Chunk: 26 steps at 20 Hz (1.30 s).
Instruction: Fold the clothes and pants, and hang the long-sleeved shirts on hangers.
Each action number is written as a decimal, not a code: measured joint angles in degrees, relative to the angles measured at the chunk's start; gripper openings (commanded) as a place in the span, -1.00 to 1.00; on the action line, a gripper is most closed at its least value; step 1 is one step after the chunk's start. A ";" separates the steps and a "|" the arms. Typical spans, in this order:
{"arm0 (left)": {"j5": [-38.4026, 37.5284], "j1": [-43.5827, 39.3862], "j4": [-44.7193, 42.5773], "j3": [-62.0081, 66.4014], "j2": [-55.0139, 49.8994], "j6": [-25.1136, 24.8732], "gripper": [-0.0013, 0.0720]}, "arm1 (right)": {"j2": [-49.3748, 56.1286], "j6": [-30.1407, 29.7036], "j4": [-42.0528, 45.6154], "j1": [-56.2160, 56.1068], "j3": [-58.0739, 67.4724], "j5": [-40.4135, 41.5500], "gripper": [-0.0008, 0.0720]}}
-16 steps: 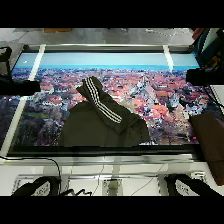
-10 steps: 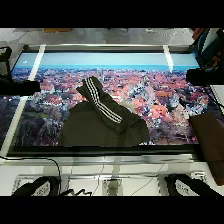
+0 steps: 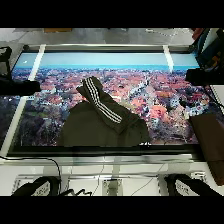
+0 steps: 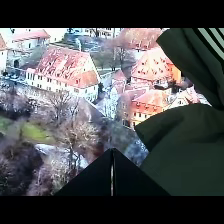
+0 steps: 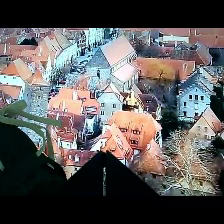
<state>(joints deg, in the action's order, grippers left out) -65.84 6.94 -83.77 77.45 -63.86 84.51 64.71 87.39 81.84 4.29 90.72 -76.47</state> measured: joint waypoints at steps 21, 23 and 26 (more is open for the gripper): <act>0.00 0.00 0.00 0.00 0.00 0.00 -0.94 | -23.98 -3.80 -32.65 6.14 -71.95 14.95 0.39; 0.00 0.00 0.00 0.00 0.02 0.00 -0.94 | -23.39 -1.88 -34.45 6.14 -74.62 18.38 0.39; 0.00 0.00 0.24 0.00 0.00 0.00 -0.94 | -19.87 0.20 -35.95 6.16 -76.46 21.86 0.39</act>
<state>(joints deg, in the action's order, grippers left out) -65.84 6.94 -83.53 77.45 -63.86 84.51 44.84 87.59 45.89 10.46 14.26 -54.61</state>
